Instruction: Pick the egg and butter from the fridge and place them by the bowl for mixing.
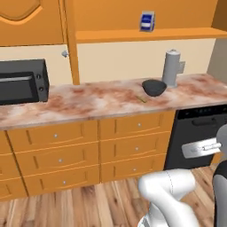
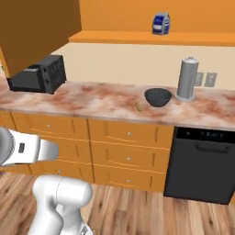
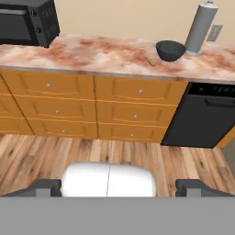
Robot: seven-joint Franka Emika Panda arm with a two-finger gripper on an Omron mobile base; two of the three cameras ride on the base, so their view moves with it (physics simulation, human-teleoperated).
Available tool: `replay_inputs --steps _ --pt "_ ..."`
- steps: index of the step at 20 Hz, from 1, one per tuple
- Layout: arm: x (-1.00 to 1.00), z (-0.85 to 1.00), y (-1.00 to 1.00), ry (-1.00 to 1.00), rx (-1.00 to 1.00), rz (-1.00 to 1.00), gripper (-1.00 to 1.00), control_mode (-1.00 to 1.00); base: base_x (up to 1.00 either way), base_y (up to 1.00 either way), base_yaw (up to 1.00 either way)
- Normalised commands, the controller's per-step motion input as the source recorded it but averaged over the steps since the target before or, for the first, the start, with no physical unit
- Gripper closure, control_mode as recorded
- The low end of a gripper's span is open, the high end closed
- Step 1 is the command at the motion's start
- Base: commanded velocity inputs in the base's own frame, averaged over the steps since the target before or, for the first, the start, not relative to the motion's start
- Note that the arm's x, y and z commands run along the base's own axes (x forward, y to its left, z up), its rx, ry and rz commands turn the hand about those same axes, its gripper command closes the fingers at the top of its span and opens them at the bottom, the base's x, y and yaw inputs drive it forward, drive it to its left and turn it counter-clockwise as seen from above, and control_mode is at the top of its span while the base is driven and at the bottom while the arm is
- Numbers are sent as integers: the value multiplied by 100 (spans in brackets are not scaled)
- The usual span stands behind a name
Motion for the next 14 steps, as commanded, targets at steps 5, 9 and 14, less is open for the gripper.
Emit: replay_inputs --steps 5,9,14 --pt "0 0 0 0 0 0 -100 100 -5 95 -63" --pt "0 0 0 0 0 0 -100 100 -58 100 -12" --pt "0 0 0 0 0 0 -100 100 -100 100 28"
